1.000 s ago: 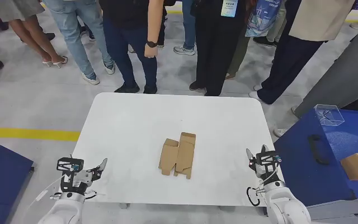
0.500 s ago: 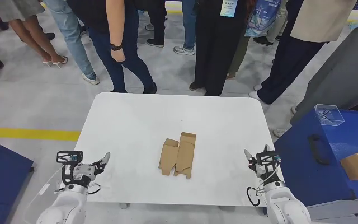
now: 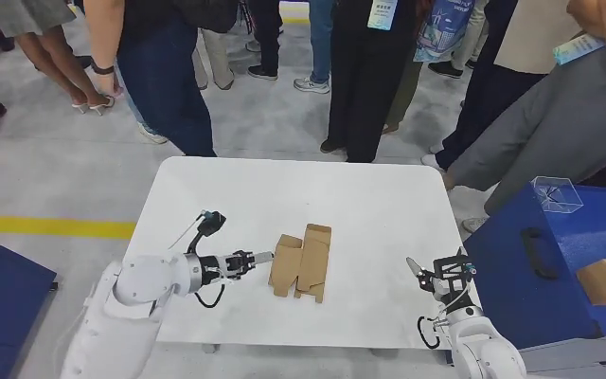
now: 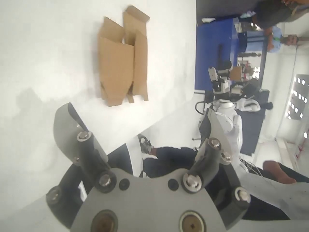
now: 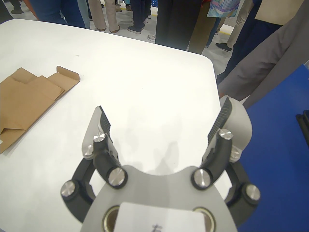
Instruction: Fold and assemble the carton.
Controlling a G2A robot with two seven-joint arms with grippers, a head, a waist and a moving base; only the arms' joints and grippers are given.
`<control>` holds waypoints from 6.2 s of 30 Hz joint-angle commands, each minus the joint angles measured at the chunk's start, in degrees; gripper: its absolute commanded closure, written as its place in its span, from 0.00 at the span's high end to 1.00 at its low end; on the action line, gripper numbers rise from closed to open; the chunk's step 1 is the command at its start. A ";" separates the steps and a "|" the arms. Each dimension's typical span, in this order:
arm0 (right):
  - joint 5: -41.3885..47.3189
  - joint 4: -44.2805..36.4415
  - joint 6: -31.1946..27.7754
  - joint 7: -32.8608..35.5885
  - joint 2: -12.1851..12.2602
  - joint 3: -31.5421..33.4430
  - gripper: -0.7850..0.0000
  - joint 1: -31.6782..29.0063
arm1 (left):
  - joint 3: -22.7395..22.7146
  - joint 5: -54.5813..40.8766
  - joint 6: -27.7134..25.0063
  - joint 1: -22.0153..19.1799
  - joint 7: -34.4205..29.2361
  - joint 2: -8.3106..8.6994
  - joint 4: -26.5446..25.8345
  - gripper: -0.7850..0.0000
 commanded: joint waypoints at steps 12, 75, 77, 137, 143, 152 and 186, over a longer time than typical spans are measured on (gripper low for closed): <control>0.00 0.00 0.00 0.00 0.00 0.00 1.00 0.00 | 16.45 1.32 -7.12 -16.51 4.24 -3.67 27.11 0.89; 0.00 0.00 0.00 0.00 0.00 0.00 1.00 0.00 | 1.52 -26.14 -11.17 -4.19 -14.75 -0.44 7.91 0.00; 0.00 0.00 0.00 0.00 0.00 0.00 1.00 0.00 | 1.52 -26.14 -11.17 -4.19 -14.75 -0.44 7.91 0.00; 93.14 5.83 9.11 66.81 3.36 -0.97 0.00 20.88 | -2.20 -46.18 -16.86 -0.82 -7.56 1.52 18.60 1.00; 93.91 5.00 8.41 66.30 3.33 -1.19 0.00 20.53 | -3.06 -44.63 -17.17 0.15 -6.45 1.86 17.76 1.00; 100.69 -11.83 -8.56 60.31 2.87 -0.59 0.00 20.76 | -3.06 -44.63 -17.17 0.15 -6.45 1.86 17.76 1.00; 196.19 -11.55 32.61 38.42 -1.64 -32.26 0.00 29.59 | -3.06 -44.63 -17.17 0.15 -6.45 1.86 17.76 1.00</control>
